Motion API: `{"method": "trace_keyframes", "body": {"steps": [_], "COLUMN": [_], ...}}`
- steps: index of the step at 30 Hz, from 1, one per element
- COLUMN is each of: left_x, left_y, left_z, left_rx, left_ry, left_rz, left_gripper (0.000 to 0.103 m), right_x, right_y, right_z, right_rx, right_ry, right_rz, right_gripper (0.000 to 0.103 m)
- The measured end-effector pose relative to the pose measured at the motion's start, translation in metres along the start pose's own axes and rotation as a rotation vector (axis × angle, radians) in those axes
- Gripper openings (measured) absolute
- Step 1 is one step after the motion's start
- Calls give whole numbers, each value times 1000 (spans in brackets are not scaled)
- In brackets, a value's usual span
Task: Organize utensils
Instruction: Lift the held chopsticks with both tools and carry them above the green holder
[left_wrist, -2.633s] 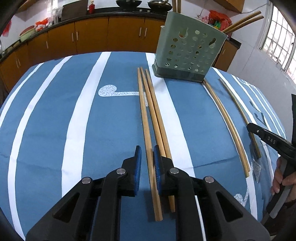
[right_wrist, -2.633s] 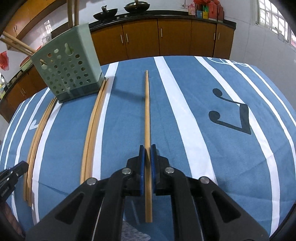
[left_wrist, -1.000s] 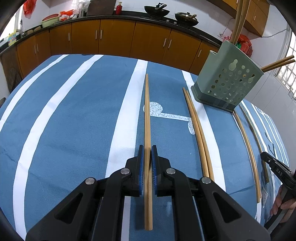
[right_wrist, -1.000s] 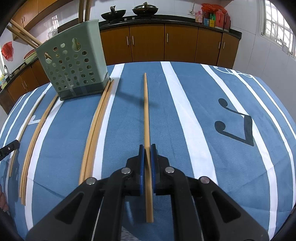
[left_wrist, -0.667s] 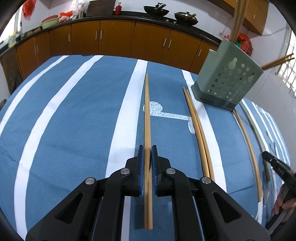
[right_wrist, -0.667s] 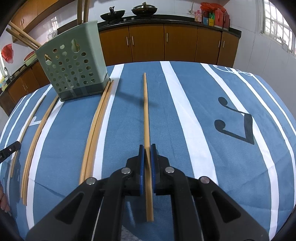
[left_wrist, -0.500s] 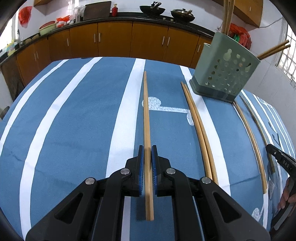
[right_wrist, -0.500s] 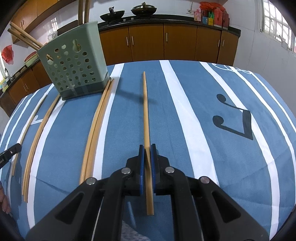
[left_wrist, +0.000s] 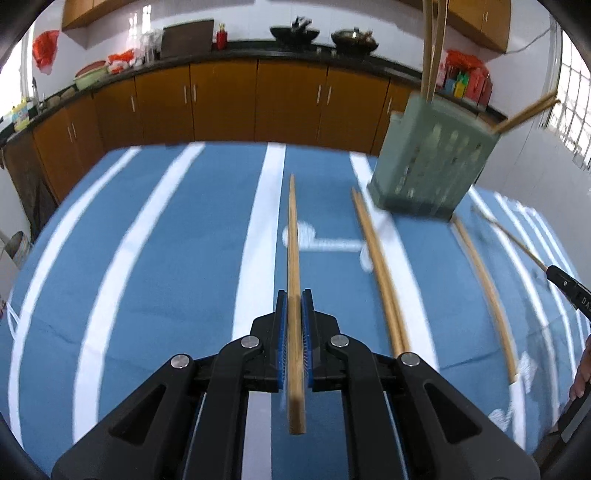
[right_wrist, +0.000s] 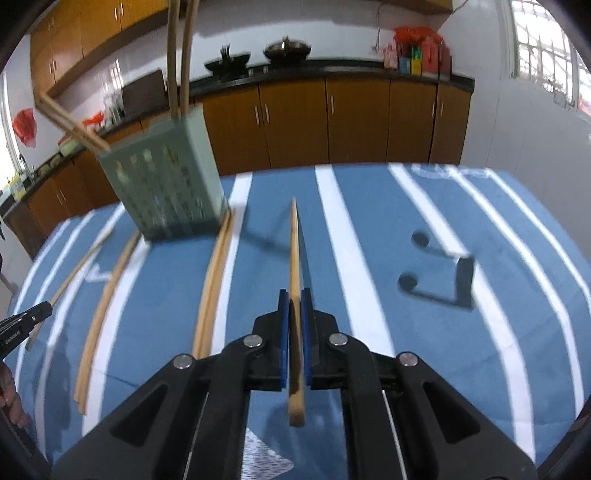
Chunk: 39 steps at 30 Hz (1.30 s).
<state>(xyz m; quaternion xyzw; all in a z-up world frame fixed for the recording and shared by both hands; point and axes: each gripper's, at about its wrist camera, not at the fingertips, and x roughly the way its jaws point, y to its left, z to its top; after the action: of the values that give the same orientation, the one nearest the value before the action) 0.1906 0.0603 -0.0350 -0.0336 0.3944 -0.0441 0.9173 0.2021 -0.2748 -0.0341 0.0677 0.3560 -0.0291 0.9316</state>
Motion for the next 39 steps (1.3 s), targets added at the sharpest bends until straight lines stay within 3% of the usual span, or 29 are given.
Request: {"method": "trace_keyframes", "body": {"steps": [9,13,39], "left_x": [-53,-67,-90], "left_y": [1,-2,-12], "left_z": [42,54,71], "left_rx": [-36,-31,-6], "left_ry": [-160,-206,-262], "left_rz": [-58,-70,-100], "left_gripper": [7,7,7], "right_x": [-50,-60,-81], "right_y": [-2,0,5], "right_z": [35,42,63], "right_rx": [18,15,-6], "right_ry": [-180,-217,-277], "right_rz": [27,34,66], "right_gripper": [8,8,7]}}
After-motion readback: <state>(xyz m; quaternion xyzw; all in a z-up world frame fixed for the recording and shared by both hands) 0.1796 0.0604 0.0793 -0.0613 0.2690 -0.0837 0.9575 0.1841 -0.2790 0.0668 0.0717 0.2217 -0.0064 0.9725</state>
